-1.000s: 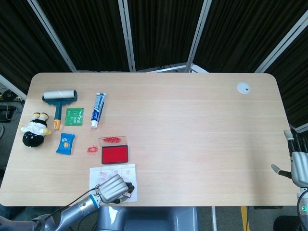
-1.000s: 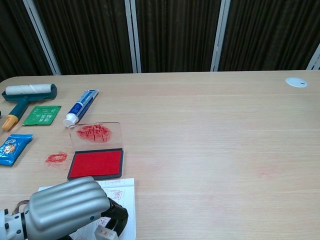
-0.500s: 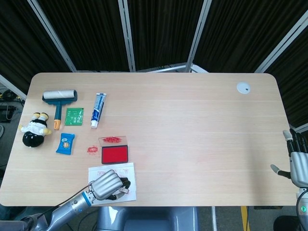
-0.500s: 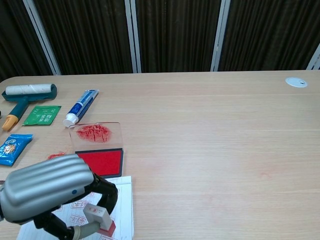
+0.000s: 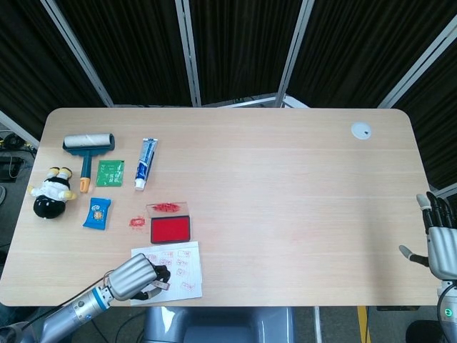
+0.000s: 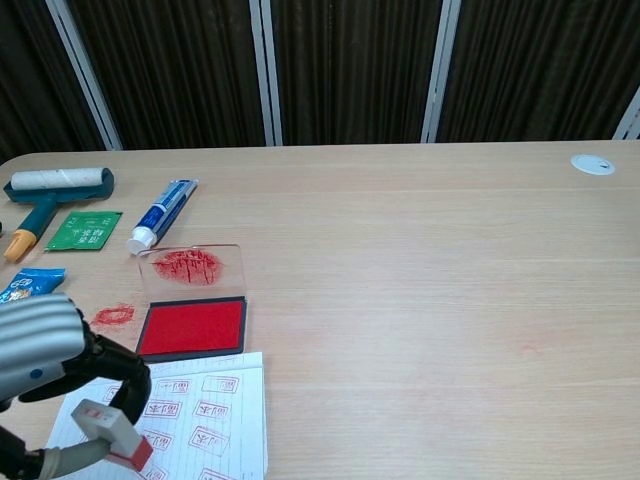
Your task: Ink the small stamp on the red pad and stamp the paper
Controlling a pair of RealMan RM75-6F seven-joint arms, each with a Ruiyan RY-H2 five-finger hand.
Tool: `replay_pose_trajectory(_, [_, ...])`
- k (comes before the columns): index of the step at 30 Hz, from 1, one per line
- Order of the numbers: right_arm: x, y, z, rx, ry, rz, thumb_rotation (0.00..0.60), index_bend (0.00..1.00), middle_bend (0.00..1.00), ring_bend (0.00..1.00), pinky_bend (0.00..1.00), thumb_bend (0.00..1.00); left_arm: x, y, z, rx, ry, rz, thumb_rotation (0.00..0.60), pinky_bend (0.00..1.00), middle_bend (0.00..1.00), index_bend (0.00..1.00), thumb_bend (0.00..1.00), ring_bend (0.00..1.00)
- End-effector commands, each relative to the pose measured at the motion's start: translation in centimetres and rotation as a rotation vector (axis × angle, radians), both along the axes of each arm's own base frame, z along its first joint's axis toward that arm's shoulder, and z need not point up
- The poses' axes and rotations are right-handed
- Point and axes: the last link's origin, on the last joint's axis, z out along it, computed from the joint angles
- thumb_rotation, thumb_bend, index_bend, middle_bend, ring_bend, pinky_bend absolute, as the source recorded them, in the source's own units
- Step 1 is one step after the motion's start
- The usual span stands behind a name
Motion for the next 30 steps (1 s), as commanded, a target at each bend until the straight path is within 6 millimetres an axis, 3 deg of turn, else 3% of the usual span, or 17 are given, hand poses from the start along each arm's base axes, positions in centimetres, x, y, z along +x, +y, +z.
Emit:
replay_pose_trajectory(1, [0.1, 0.0, 0.0, 0.0, 0.0, 0.003, 0.6, 0.0, 0.0, 0.0, 0.0, 0.0, -2.4, -1.0, 0.3, -0.017, 0.025, 0.012, 0.6, 0.92, 0.58, 0.63, 0.59, 0.84])
replay_pose_trajectory(6, [0.2, 0.1, 0.0, 0.0, -0.002, 0.008, 0.6, 0.0, 0.0, 0.0, 0.0, 0.0, -4.2, -1.4, -0.1, -0.032, 0.054, 0.02, 0.6, 0.92, 0.58, 0.63, 0.59, 0.84])
replay_pose_trajectory(15, [0.0, 0.0, 0.1, -0.001, -0.001, 0.001, 0.6, 0.0, 0.0, 0.0, 0.0, 0.0, -5.2, -1.1, -1.4, -0.014, 0.036, 0.003, 0.6, 0.92, 0.58, 0.63, 0.59, 0.84])
replay_pose_trajectory(30, [-0.1, 0.0, 0.3, -0.005, -0.006, -0.005, 0.6, 0.0, 0.0, 0.0, 0.0, 0.0, -5.1, -1.1, -3.0, -0.019, 0.044, -0.021, 0.6, 0.92, 0.58, 0.63, 0.59, 0.84])
